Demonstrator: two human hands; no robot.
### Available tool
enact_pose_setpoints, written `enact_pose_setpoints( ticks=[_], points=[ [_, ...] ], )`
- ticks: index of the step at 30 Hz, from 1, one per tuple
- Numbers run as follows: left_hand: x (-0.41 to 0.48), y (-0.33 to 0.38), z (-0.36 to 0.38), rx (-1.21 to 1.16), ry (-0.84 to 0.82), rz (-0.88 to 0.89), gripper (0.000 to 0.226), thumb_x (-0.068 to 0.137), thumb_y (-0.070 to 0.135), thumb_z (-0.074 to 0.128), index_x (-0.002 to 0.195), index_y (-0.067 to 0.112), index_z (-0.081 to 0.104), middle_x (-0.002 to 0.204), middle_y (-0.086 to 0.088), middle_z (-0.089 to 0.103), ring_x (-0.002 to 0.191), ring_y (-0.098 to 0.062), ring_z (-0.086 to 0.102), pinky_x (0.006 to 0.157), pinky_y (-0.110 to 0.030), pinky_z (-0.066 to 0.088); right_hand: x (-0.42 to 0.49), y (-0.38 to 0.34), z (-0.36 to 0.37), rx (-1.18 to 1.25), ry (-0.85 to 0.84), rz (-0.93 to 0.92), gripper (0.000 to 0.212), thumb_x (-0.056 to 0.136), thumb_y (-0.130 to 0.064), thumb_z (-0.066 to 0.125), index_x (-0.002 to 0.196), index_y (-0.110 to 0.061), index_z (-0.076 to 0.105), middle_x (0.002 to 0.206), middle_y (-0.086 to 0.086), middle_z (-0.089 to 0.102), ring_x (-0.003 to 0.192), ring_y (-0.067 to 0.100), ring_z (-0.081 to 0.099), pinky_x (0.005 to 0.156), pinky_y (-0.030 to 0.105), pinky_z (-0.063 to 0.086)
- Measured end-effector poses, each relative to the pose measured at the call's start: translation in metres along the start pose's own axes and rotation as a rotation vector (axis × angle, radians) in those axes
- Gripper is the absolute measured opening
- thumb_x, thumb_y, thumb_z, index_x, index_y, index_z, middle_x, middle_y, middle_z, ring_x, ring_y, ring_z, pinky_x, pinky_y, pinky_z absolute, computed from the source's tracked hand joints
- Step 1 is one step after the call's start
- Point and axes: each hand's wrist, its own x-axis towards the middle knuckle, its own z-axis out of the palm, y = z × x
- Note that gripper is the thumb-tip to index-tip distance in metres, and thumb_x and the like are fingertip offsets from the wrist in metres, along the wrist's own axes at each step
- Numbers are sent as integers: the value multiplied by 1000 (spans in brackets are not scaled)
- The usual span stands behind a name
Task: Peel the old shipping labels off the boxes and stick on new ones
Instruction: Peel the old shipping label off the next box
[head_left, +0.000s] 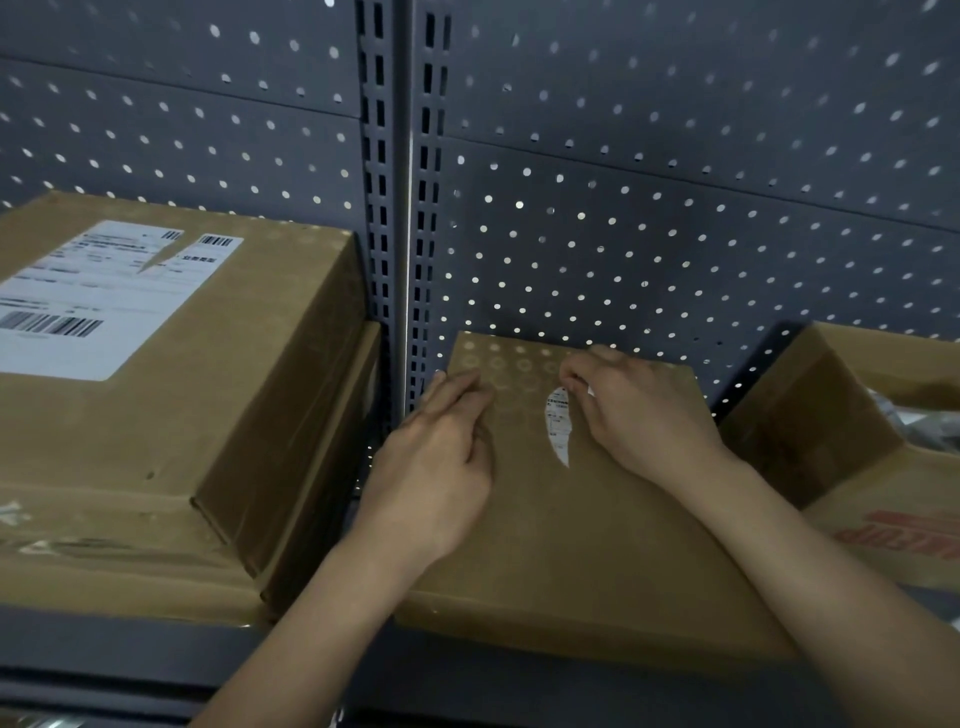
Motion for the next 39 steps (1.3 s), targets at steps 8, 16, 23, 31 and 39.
enact_pose_setpoints(
  ticks=[8, 16, 23, 31, 39],
  points=[
    [0, 1, -1, -2, -6, -3, 48, 102, 19, 37, 148, 30, 35, 158, 18, 21, 146, -2, 10, 109, -13, 2, 1, 2, 0, 60, -27, -9, 16, 98, -21, 43, 94, -26, 57, 96, -7, 57, 80, 20, 57, 52, 28, 19],
    [1, 1, 0, 4, -4, -4, 47, 102, 21, 37, 148, 31, 36, 158, 19, 21, 146, -2, 10, 109, -12, 2, 2, 5, 5, 119, 25, 66, 12, 99, -26, 45, 94, -27, 57, 98, -9, 62, 86, 18, 60, 65, 31, 34],
    [0, 1, 0, 11, -10, 0, 47, 102, 19, 36, 148, 29, 36, 158, 18, 21, 146, -2, 8, 108, -11, 1, -1, -5, -1, -114, 5, -33, 4, 88, -19, 64, 84, -19, 62, 77, -2, 59, 60, 23, 61, 44, 23, 18],
    [0, 1, 0, 3, -9, -6, 47, 102, 20, 36, 149, 30, 35, 159, 17, 21, 147, -2, 7, 108, -12, 0, -1, -4, -3, 13, 2, 26, 14, 99, -15, 42, 100, -23, 53, 98, -6, 50, 82, 20, 53, 48, 24, 11],
    [0, 1, 0, 6, -2, -2, 48, 102, 19, 36, 149, 29, 35, 158, 18, 21, 146, -1, 7, 107, -10, -1, -2, -2, -3, 41, 1, 18, 15, 102, -24, 40, 100, -22, 55, 102, -4, 57, 85, 21, 56, 61, 31, 19]
  ],
)
